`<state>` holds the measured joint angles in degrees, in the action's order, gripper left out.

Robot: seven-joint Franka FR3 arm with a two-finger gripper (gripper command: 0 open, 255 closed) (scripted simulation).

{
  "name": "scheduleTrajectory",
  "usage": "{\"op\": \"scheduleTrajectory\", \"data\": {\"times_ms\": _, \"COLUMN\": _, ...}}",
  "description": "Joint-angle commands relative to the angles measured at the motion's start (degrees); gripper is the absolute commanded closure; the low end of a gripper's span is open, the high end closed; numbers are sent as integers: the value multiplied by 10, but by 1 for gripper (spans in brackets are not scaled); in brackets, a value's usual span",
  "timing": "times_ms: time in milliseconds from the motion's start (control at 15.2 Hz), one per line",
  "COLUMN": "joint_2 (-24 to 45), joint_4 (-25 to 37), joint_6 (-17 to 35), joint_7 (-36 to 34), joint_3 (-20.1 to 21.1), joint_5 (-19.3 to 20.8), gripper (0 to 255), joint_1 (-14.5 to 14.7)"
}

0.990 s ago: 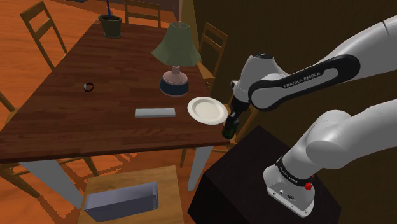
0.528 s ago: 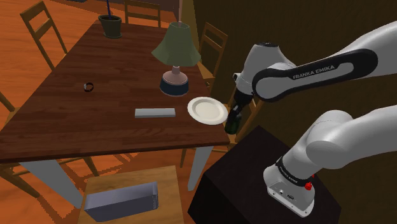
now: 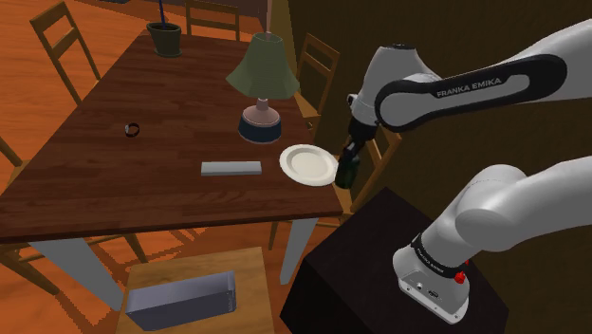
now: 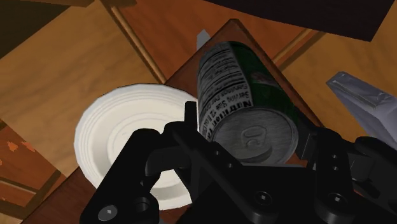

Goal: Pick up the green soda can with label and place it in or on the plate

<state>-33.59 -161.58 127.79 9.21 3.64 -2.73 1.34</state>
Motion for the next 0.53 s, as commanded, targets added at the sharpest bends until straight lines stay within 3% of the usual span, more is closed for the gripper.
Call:
{"op": "scheduleTrajectory", "data": {"times_ms": 0, "joint_2": 53, "joint_4": 44, "joint_6": 8, "joint_7": 10, "joint_3": -7, "joint_5": 8, "gripper": 255, "joint_1": -10}}
{"op": "scheduleTrajectory", "data": {"times_ms": 462, "joint_2": 204, "joint_4": 199, "joint_6": 5, "joint_7": 40, "joint_3": -30, "joint_5": 24, "gripper": 255, "joint_1": -31}}
